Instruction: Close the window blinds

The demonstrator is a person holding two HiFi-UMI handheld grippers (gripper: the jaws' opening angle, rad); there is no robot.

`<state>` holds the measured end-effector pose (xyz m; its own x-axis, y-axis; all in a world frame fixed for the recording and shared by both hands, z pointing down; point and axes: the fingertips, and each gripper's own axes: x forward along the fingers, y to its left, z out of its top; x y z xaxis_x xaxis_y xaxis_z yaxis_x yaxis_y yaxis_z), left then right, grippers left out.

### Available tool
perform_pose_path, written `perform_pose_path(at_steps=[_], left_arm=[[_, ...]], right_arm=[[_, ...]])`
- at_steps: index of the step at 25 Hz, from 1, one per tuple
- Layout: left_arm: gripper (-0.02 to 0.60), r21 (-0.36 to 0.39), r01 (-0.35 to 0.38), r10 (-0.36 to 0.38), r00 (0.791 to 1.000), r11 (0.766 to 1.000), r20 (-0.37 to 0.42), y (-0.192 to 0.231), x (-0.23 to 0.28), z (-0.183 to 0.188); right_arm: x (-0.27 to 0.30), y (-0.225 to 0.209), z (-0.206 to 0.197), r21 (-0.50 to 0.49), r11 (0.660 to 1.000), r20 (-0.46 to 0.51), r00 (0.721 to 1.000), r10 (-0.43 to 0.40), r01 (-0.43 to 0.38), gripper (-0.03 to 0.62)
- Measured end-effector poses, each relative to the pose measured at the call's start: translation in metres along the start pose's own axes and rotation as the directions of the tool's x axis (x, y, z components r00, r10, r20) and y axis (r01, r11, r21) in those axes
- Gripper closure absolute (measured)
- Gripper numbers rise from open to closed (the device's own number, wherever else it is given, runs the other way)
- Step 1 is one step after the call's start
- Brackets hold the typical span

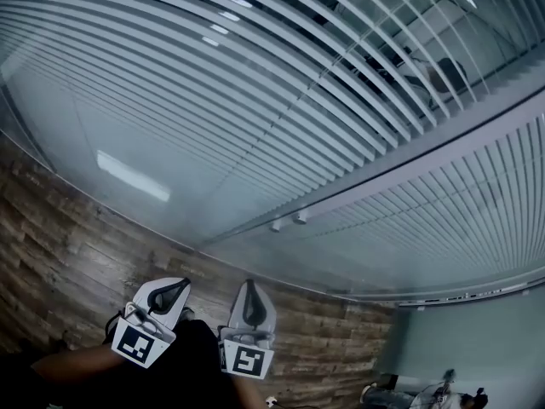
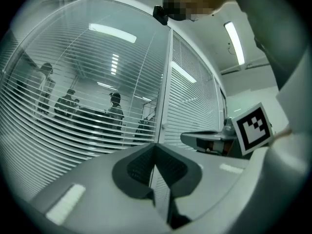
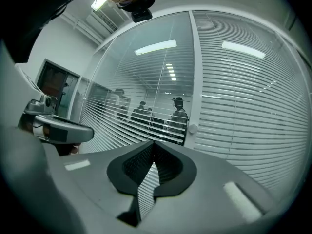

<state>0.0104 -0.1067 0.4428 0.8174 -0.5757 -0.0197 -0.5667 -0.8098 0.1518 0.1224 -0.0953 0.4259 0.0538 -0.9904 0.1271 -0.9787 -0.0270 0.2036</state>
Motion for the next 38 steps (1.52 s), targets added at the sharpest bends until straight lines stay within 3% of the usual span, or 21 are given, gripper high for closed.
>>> perform_pose_path(at_steps=[9,15,22,26,38], left_arm=[[0.58,0.015,-0.006,0.005,1.0,1.0,0.019,-0.015,-0.004,0.017],[0.58,0.038,0.04,-0.041,0.999,0.998,0.015,-0.034,0.012,0.011],[0.58,0.021,-0.004,0.004,1.0,1.0,0.013,-0.02,0.031,0.023],[0.58,0.011,-0.02,0.019,1.0,1.0,0.017,-0.014,0.034,0.012],[0.58,0.033,-0.024,0.023,1.0,0.999,0.016,0.011,0.051,0.013]], right_arm=[[0.002,-0.032,0.022,0.064,0.996,0.047,0.997,-0.058,0.055,0.566],[0.011,-0.048,0.026,0.085,0.992,0.059,0.993,-0.1,0.095,0.536],[0.032,-0.075,0.036,0.087,0.989,0.044,0.992,-0.121,0.117,0.528],[0.041,-0.086,0.02,0.121,0.983,0.036,0.99,-0.14,0.134,0.52],[0.08,-0.1,0.013,0.212,0.967,0.012,0.989,-0.147,0.141,0.496]])
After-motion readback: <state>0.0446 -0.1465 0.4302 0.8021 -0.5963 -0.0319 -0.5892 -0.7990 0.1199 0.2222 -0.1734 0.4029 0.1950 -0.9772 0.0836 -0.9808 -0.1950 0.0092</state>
